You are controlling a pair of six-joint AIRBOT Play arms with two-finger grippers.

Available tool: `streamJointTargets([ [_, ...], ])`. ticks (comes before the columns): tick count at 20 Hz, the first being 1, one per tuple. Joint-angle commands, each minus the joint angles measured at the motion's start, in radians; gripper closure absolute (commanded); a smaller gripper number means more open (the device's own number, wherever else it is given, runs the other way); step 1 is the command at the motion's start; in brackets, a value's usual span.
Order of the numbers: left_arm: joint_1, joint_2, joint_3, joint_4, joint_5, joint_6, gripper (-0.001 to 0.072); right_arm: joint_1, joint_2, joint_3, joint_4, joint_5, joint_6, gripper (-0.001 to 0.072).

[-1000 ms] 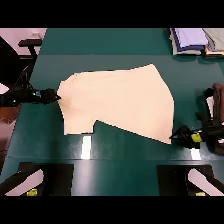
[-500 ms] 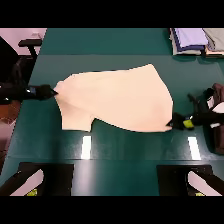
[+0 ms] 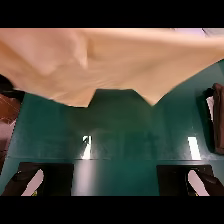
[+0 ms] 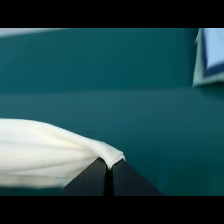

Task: Fold the shirts.

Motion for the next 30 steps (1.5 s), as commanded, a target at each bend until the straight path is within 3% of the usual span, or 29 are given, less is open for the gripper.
streamJointTargets([
  [1,0.0,0.016,0.307,0.008,0.024,-0.089,0.0684,-0.093,0.032,0.292,-0.002,0.006,-0.009,0.0694],
  [5,0.0,0.016,0.424,0.029,0.033,-0.166,0.0684,-0.179,0.002,0.46,-0.001,0.085,-0.008,0.0694],
  [9,0.0,-0.008,0.327,0.036,-0.025,-0.204,0.0684,-0.194,-0.103,0.54,0.003,0.245,0.037,0.0695],
  [13,0.0,-0.096,0.054,0.022,-0.166,-0.21,0.0683,-0.069,-0.219,0.354,-0.007,0.296,0.053,0.0695],
  [18,0.0,-0.314,-0.308,0.024,-0.216,-0.153,0.0682,0.152,-0.484,0.083,-0.211,0.309,0.064,0.0695],
  [23,0.0,-0.623,-0.446,0.007,-0.084,-0.103,0.0683,0.182,-0.781,0.068,-0.201,0.179,0.064,0.0694],
  [27,-0.01,-0.798,-0.367,-0.099,0.109,-0.041,0.0683,0.18,-0.983,0.293,-0.198,0.147,0.064,0.0695],
  [30,-0.063,-0.855,-0.28,-0.091,0.132,0.011,0.0683,0.18,-1.069,0.458,-0.174,0.159,0.064,0.0694],
])
